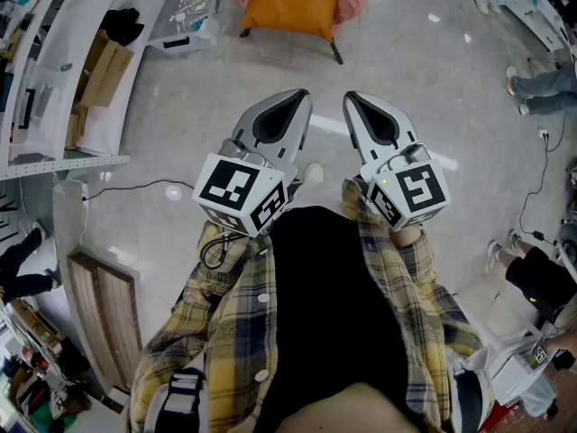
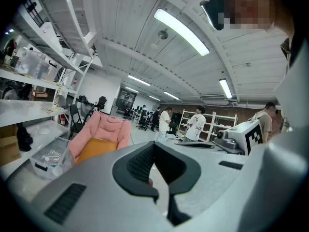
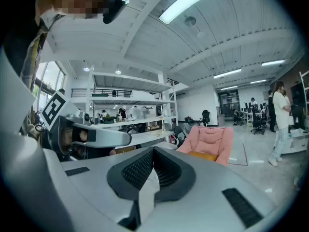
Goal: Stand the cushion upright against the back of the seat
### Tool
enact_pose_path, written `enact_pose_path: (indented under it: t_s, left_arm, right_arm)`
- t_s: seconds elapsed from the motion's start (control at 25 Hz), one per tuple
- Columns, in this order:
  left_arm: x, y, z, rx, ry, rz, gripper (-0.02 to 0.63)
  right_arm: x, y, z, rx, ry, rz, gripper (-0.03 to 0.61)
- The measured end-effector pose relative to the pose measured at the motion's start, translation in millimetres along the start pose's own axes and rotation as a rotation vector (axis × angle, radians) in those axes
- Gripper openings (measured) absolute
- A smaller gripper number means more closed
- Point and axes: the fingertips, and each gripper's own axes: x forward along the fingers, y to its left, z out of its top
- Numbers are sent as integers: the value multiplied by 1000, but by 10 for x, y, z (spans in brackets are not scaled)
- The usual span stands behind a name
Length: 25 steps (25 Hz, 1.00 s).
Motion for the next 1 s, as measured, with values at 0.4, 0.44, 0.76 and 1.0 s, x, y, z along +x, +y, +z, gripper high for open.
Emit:
enact_pose_path:
  t_s: [0.4, 0.44, 0.76, 1.0]
  left_arm:
    - [141, -30, -13, 10, -24, 55, 4]
    - [154, -29, -5, 12, -31, 64, 5]
    - [194, 77, 137, 29, -65, 115, 5]
    - [146, 438, 265, 25, -88, 152, 4]
  right_arm:
    - [0, -216, -50, 3, -6, 19, 18]
    - [10, -237, -51, 1, -8, 26, 18]
    - [170, -276, 44, -12, -23, 63, 18]
    - [461, -225, 61, -15, -15, 75, 18]
